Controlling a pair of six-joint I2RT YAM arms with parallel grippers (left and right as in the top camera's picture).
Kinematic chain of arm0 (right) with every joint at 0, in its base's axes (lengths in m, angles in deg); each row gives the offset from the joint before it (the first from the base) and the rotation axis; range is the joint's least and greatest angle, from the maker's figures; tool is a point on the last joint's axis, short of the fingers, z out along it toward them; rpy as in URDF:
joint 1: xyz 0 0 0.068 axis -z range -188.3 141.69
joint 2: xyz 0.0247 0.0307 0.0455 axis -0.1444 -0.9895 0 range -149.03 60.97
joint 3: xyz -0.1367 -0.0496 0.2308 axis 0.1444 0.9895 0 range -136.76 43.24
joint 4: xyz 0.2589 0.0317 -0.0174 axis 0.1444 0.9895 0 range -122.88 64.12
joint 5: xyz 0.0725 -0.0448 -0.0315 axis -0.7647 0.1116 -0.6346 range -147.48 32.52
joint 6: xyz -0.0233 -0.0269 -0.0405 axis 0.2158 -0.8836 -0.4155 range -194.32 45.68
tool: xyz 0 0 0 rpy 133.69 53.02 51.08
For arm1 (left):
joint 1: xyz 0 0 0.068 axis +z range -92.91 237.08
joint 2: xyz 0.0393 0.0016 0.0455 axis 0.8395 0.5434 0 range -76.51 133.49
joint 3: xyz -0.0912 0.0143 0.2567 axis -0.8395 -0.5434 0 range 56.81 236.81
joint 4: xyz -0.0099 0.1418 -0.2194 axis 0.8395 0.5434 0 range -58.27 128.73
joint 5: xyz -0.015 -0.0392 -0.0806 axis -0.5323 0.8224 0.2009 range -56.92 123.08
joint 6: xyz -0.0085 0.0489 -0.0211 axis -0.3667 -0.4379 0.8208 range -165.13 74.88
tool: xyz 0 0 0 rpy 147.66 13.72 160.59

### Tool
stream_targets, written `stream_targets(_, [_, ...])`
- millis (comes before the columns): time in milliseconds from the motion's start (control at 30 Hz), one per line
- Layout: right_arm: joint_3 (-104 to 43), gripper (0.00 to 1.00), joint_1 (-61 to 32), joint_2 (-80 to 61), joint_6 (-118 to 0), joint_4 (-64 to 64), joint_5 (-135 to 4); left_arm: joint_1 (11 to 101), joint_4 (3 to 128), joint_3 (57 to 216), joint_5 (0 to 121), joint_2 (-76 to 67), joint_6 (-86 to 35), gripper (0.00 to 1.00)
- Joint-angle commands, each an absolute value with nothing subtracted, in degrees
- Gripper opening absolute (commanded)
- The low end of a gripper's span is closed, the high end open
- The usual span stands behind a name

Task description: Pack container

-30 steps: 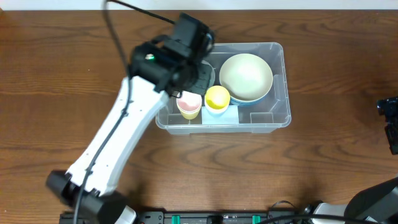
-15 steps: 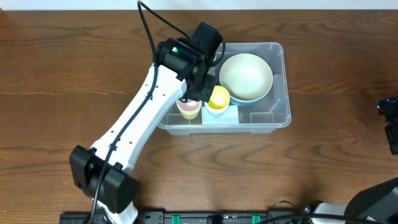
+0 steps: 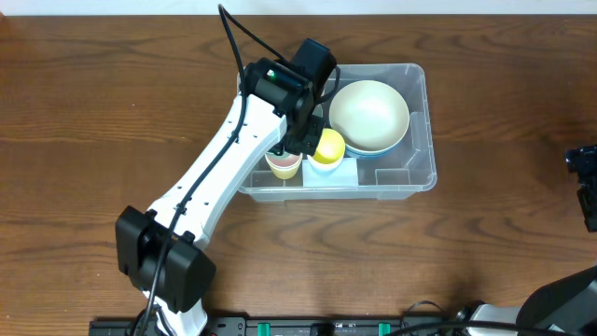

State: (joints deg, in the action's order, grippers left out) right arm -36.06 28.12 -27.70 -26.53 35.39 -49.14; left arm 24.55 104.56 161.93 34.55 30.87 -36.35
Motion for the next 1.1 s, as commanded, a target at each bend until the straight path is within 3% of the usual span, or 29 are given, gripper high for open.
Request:
stream_targets(0, [-36.04,0.99,28.49,-27.54,-25.50,35.47,-48.90,24.20,104.45,161.58,34.12,31.24,-35.82,0.08])
stream_targets(67, [-36.04,0.99,28.49,-27.54,-25.50,35.47,-48.92,24.20,104.41,161.58,34.10,31.24,-35.13,0.23])
stream_targets(133, [-36.04,0.99,28.49,-27.54,-25.50,35.47,-48.92,24.20,104.37,161.58,34.12,31.24,-34.95,0.27])
stream_targets(467, [-36.04,0.99,28.49,-27.54,-25.50,35.47,-48.92,24.66,104.41,161.76,32.19,31.17,-35.19,0.27])
stream_targets(733, [-36.04,0.99,28.49,-27.54,-25.50,35.47,-48.92,33.27,105.72,164.77,30.82,22.71,-34.51,0.29])
stream_targets(800, [-36.04,0.99,28.49,-27.54,-25.50,35.47,-48.92,37.03,104.91,164.84,30.16,18.91,-34.51,0.52])
stream_targets(900, [-36.04,0.99,28.49,-27.54,-25.50,35.47,-48.92,43.81,103.62,164.84,28.74,14.04,-34.58,0.79])
stream_targets(1067, [-36.04,0.99,28.49,-27.54,-25.50,35.47,-48.92,55.89,104.70,164.84,23.10,9.80,-34.58,0.98])
